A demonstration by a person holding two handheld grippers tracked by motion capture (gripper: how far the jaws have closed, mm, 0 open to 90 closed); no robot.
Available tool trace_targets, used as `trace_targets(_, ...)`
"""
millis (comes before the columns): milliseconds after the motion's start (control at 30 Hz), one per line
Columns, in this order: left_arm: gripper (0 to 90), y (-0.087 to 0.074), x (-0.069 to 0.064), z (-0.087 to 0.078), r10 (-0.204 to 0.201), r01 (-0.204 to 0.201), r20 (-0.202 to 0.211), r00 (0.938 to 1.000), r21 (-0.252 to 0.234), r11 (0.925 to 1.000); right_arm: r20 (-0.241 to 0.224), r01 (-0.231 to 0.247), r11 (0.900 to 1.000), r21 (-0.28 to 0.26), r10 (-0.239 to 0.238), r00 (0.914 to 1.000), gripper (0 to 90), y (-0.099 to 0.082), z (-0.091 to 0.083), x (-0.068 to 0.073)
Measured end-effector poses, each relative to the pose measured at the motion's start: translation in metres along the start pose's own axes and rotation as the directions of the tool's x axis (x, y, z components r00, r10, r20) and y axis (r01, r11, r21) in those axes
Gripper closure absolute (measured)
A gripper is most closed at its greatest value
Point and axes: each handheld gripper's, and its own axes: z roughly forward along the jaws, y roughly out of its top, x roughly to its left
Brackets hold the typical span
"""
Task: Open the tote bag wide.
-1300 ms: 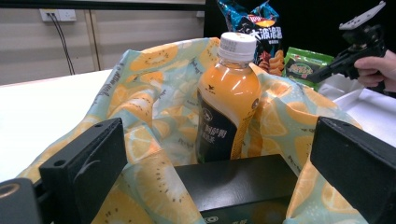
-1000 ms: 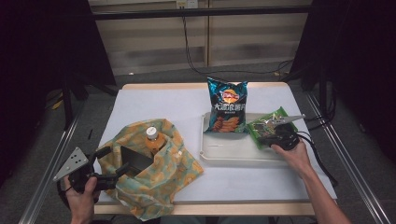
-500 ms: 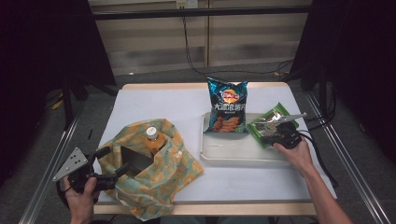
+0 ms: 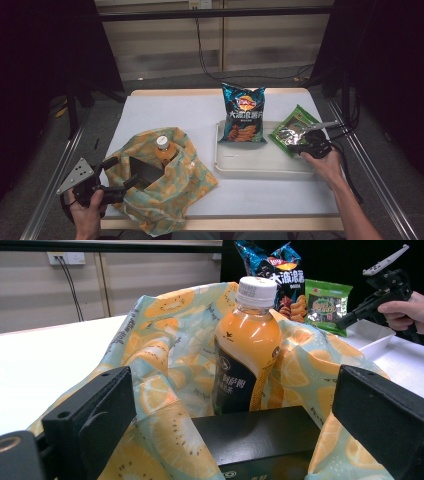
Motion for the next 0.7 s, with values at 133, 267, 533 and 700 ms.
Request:
trace_targets(133,3.4,0.0,0.002,0.0,-0.003,0.003,-0.004,1.0,-0.002,1.0,0.018,-0.014,0.9999,0.001,0.014,0.9997,90.0,0.001,0.0,-0.008)
trace_targets(267,3.4,-0.001,0.002,-0.001,-0.002,0.002,-0.006,1.0,-0.003,1.0,0.036,-0.04,0.9992,0.0,0.04,0.9986,90.0,0.005,0.004,-0.017)
trace_targets(533,3.4,-0.001,0.003,-0.001,-0.004,0.004,-0.01,0.9999,-0.001,1.0,0.082,-0.085,0.9964,0.002,0.085,0.993,90.0,0.005,0.007,-0.034)
trace_targets(700,3.4,-0.001,0.002,0.001,-0.006,0.006,-0.005,1.0,-0.001,1.0,0.081,-0.088,0.996,-0.01,0.089,0.9927,90.0,0.006,0.01,-0.038)
